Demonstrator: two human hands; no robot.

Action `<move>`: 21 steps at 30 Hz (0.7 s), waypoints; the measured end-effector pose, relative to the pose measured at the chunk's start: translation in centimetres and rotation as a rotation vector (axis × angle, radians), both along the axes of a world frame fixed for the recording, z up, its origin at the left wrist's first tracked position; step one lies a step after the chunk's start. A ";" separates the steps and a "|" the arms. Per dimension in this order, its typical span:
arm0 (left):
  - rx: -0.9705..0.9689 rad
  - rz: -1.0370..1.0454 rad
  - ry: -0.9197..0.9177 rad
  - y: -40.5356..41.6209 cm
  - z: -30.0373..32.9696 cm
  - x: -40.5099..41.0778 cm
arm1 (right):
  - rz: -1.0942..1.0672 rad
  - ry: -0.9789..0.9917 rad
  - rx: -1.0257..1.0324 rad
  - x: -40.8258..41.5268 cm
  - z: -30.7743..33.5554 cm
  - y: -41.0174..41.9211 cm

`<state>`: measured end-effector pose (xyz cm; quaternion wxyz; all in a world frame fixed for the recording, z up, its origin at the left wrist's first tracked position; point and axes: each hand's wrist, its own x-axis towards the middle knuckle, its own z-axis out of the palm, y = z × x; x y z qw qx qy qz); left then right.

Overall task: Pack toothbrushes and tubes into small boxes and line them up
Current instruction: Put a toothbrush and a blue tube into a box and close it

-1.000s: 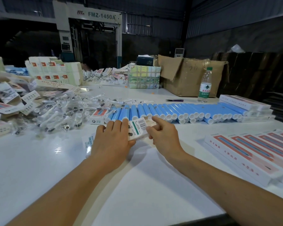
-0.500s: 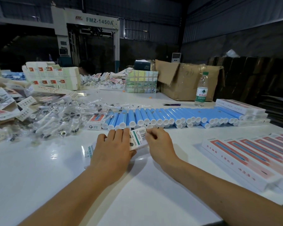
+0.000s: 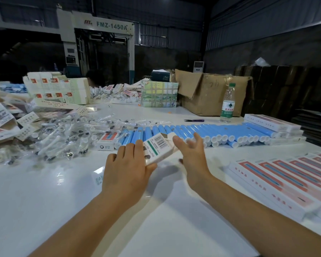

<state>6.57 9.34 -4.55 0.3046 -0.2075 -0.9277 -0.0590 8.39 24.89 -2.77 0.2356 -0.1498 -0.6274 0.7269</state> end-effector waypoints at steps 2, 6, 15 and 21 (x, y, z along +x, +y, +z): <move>0.001 -0.029 0.005 0.4 0.0 0.3 | 0.318 -0.012 -0.493 0.1 0.1 -0.5; -0.036 -0.062 0.013 0.8 -0.2 0.3 | 0.415 0.105 -0.549 0.1 0.0 -0.8; -0.127 -0.084 0.007 0.9 -0.6 0.5 | 0.116 0.120 0.585 0.7 -1.0 -0.4; -0.184 -0.069 0.052 0.7 -1.2 0.7 | 0.128 0.083 1.012 1.2 -1.9 -1.1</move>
